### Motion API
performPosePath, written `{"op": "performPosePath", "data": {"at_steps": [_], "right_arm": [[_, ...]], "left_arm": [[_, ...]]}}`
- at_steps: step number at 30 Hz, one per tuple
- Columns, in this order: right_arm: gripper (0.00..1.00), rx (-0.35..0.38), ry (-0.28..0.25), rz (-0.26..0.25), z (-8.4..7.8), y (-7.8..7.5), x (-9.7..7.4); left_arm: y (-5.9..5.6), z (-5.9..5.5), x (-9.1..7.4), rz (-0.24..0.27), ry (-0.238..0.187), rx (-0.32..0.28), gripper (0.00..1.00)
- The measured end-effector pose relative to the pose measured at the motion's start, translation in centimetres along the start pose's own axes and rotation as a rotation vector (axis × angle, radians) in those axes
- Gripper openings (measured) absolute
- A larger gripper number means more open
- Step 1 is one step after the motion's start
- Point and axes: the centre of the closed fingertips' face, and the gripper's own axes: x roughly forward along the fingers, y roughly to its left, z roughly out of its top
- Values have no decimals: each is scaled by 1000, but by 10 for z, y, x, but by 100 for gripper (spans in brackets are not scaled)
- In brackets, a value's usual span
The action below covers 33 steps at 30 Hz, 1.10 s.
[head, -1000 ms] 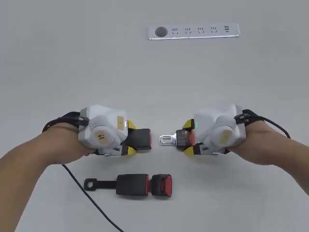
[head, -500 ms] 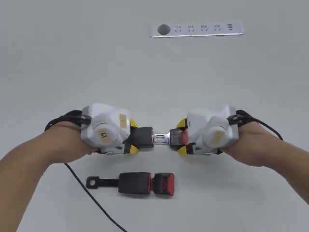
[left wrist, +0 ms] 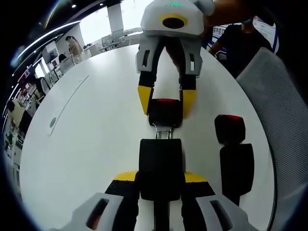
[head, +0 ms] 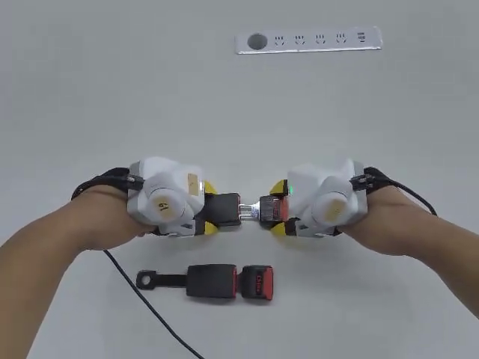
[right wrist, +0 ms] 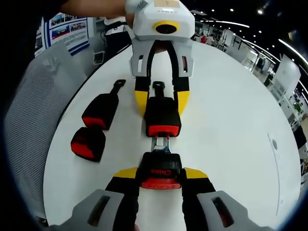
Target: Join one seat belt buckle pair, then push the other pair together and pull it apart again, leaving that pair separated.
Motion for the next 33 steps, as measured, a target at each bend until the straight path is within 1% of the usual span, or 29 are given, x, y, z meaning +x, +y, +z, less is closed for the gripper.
{"op": "performPosePath", "data": {"at_steps": [3, 4, 6, 14, 21, 23, 25, 33], "right_arm": [[30, 4, -13, 4, 5, 2, 2], [30, 3, 1, 4, 5, 2, 4], [30, -10, 1, 5, 5, 1, 7], [28, -13, 0, -6, 6, 1, 6], [28, -8, -18, -4, 12, 0, 4], [28, 5, -39, 0, 16, 2, 6], [28, 1, -35, -5, 19, 2, 7], [27, 5, -32, -10, 20, 1, 7]], "left_arm": [[0, 0, 1, 1, -6, 1, 34], [1, 0, 1, 3, -5, 3, 34], [0, 1, 1, 4, -8, 1, 34], [0, 1, 1, -4, -2, 11, 33], [-1, 2, 1, -14, 4, 16, 33], [-1, 2, 1, -16, 4, 22, 33], [-1, 2, 1, -14, 4, 23, 33], [-1, 1, 0, -5, 1, 15, 33]]}}
